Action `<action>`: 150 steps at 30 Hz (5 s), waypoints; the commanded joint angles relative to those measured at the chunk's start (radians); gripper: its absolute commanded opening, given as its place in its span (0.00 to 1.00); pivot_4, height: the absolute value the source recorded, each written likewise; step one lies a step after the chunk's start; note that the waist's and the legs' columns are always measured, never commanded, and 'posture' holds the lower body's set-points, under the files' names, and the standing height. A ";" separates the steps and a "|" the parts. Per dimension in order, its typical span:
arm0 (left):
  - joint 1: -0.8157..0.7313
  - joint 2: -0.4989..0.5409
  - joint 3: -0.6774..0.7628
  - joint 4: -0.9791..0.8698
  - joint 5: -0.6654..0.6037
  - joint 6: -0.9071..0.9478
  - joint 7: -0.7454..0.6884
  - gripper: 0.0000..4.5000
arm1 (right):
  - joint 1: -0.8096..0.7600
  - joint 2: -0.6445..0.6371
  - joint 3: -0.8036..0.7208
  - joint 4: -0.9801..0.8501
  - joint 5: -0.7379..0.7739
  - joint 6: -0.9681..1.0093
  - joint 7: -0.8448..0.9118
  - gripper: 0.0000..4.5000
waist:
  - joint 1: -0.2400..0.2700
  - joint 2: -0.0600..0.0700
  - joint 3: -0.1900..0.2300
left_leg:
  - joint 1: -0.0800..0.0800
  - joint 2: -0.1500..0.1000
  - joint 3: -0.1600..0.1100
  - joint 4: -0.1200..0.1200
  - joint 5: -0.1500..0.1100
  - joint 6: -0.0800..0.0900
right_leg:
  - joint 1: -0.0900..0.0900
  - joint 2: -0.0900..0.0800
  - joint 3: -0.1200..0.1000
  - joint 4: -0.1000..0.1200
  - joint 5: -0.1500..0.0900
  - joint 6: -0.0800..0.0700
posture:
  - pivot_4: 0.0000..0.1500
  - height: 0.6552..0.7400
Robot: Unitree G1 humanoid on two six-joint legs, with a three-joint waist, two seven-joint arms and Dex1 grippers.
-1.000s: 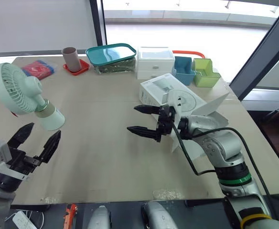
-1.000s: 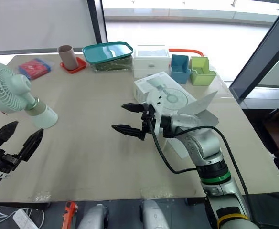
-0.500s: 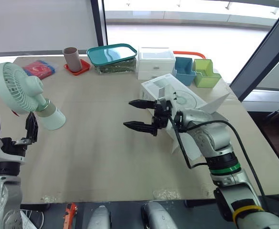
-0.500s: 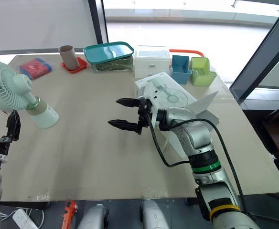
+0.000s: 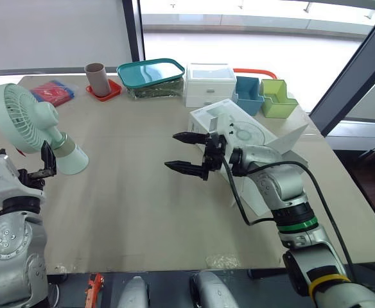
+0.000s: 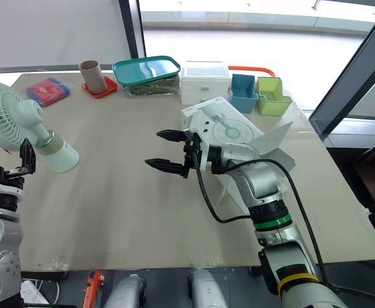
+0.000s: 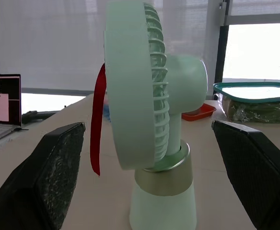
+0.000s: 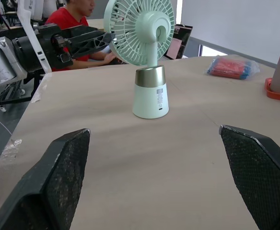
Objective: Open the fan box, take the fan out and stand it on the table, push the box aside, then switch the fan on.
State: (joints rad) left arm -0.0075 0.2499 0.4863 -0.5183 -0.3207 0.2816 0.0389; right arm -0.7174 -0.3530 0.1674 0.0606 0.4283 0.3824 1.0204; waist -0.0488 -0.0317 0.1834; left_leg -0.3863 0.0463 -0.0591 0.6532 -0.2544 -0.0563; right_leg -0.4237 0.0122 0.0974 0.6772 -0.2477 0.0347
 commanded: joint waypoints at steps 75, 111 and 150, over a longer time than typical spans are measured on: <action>-0.199 0.047 -0.232 -0.202 -0.199 0.120 -0.167 0.36 | -0.124 0.090 0.011 0.097 -0.123 -0.004 -0.125 1.00 | 0.000 -0.001 0.000 | -0.003 0.000 -0.002 0.000 0.000 -0.001 | -0.001 -0.001 -0.002 -0.001 0.001 0.001 | 1.00 1.00; -0.214 0.050 -0.301 -0.157 -0.163 0.109 -0.228 0.36 | -0.277 0.239 0.037 0.271 -0.228 0.063 -0.234 0.40 | 0.000 0.000 0.000 | -0.004 0.000 -0.002 0.000 0.000 -0.001 | -0.002 -0.001 -0.002 -0.001 0.001 0.001 | 1.00 1.00; -0.067 0.326 0.129 -0.102 -0.530 0.187 -0.470 0.97 | -0.278 0.245 -0.018 0.252 -0.199 0.065 -0.251 0.08 | -0.010 0.000 0.001 | -0.006 0.001 -0.002 -0.001 0.000 -0.001 | -0.005 0.000 -0.002 0.000 0.001 0.000 | 1.00 1.00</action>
State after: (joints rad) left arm -0.0871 0.5152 0.4887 -0.6547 -0.7671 0.4486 -0.3892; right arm -0.9552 -0.1079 0.1958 0.3661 0.1907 0.4520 0.7619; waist -0.0583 -0.0316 0.1844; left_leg -0.3919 0.0467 -0.0609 0.6522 -0.2544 -0.0574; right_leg -0.4293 0.0119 0.0951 0.6772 -0.2470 0.0350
